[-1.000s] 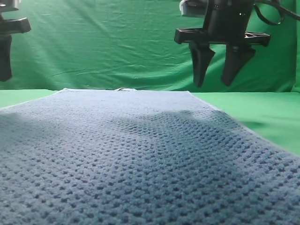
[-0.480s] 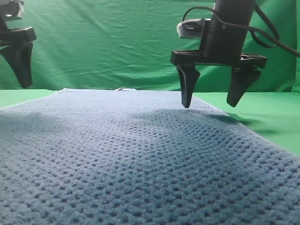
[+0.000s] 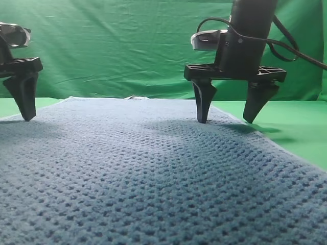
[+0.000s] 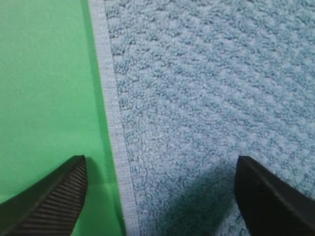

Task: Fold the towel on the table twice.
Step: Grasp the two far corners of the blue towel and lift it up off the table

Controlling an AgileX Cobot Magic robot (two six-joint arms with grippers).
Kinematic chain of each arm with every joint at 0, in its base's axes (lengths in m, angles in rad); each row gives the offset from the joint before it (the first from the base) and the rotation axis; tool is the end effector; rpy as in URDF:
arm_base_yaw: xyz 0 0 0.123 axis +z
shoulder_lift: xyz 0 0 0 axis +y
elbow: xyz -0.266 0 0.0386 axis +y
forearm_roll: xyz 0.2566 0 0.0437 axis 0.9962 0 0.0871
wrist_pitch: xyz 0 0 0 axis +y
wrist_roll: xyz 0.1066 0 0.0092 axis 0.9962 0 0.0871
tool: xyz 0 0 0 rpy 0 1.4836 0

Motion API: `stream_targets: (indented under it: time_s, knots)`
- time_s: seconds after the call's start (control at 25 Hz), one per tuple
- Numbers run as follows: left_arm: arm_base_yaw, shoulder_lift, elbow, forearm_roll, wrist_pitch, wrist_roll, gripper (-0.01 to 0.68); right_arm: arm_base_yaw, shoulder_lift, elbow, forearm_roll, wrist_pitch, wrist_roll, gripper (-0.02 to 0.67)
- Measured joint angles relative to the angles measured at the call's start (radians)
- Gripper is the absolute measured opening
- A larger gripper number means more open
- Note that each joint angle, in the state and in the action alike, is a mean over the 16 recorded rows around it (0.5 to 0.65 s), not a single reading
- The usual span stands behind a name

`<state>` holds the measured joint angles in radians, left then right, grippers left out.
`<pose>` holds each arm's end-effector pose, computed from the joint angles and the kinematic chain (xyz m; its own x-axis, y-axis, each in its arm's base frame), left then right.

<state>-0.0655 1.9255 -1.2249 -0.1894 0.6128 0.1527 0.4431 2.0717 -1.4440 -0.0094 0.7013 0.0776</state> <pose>0.3880 -0.0371 0.1272 -0.9366 0.0586 -0.3455 0.0998 0.9897 -0.1026 0.3882 0.1835 0.1212 -0.8829 -0.3411 -0.3227 -0.3658 0.9306 0.0170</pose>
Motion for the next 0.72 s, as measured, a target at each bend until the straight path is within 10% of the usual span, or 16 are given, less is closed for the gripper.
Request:
stream_targets:
  time_s: [0.72]
  knots:
    - [0.000,0.061,-0.144,0.006,0.182,0.005,0.026,0.002,-0.014,-0.028,0.017,0.021,0.002,0.025]
